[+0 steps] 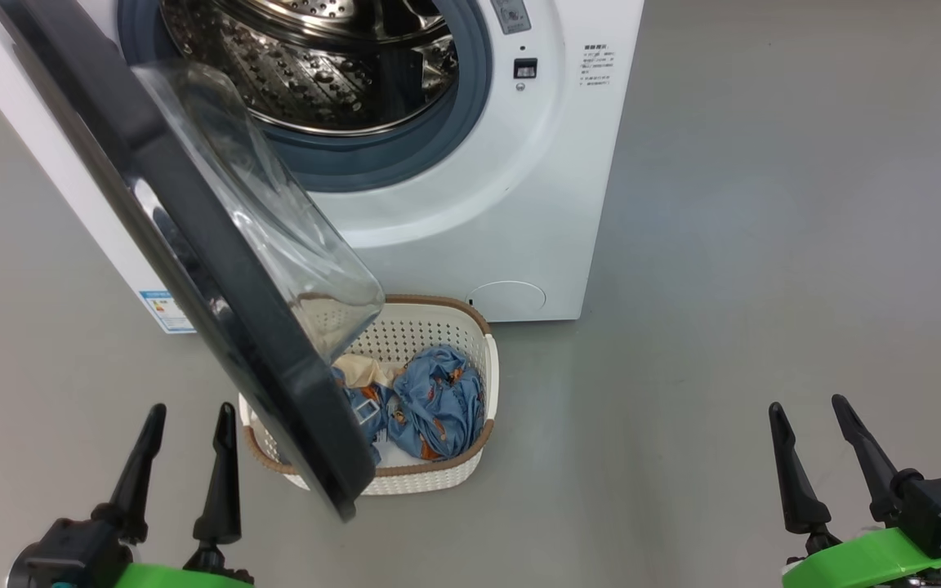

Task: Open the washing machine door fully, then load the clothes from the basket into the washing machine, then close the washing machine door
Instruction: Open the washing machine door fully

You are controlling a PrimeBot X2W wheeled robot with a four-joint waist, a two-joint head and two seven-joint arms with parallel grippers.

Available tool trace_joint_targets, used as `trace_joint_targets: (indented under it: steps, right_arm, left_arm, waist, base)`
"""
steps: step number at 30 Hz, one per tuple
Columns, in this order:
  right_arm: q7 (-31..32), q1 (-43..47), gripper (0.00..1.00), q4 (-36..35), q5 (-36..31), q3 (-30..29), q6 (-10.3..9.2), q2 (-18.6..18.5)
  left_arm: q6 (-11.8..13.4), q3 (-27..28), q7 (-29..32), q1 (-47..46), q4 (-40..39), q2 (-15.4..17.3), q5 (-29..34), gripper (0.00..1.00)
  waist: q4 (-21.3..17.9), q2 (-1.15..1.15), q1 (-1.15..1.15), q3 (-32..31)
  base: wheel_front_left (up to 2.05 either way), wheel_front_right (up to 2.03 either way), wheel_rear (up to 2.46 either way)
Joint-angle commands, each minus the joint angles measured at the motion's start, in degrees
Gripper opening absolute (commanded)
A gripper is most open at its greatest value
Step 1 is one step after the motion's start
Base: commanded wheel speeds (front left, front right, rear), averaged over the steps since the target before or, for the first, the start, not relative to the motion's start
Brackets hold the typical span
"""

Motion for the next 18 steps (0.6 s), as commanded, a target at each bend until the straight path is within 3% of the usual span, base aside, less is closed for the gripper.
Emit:
trace_joint_targets:
  steps: [1,7,8,9,10,14,18]
  right_arm:
    - [-0.69,-0.91,1.0,-1.09,-0.45,1.57,0.09,-0.28]
    - [-0.69,-1.03,1.0,-0.7,-0.19,2.11,0.09,-0.16]
    - [-0.69,-1.07,1.0,-0.69,-0.17,2.19,0.09,-0.15]
    - [-0.69,-1.12,1.0,-0.67,-0.14,2.27,0.09,-0.16]
    - [-0.69,-1.16,1.0,-0.65,-0.13,2.36,0.09,-0.19]
    - [-0.69,-1.26,1.0,-0.69,-0.11,2.41,0.09,-0.19]
    - [-0.69,-1.31,1.0,-0.52,-0.01,2.35,0.09,-0.16]
  left_arm:
    - [-0.17,1.84,-0.47,-0.86,-1.17,0.86,0.56,1.0]
    - [-0.17,1.88,-0.47,-0.83,-1.1,0.96,0.44,1.0]
    - [-0.17,1.9,-0.47,-0.8,-1.02,0.95,0.33,0.87]
    - [-0.17,1.94,-0.47,-0.8,-0.96,0.94,0.22,0.39]
    - [-0.17,1.91,-0.47,-0.81,-0.9,0.94,0.1,0.0]
    - [-0.17,2.16,-0.47,-1.64,-1.77,1.32,-0.41,0.0]
    - [-0.17,5.13,-0.47,-4.14,-7.84,1.37,0.4,0.0]
  waist:
    - [0.04,0.0,0.0,-0.02]
    - [0.02,0.0,0.0,-0.06]
    - [-0.01,0.0,0.0,-0.06]
    - [-0.03,0.0,0.0,-0.05]
    - [-0.04,0.0,0.0,-0.04]
    - [-0.02,0.0,0.0,0.05]
    - [0.09,0.0,0.0,0.2]
  base:
    - [0.0,0.0,0.0]
    - [0.0,0.0,0.0]
    - [0.0,0.0,0.0]
    - [0.0,0.0,0.0]
    - [0.0,0.0,0.0]
    - [0.0,0.0,0.0]
    - [0.0,0.0,0.0]
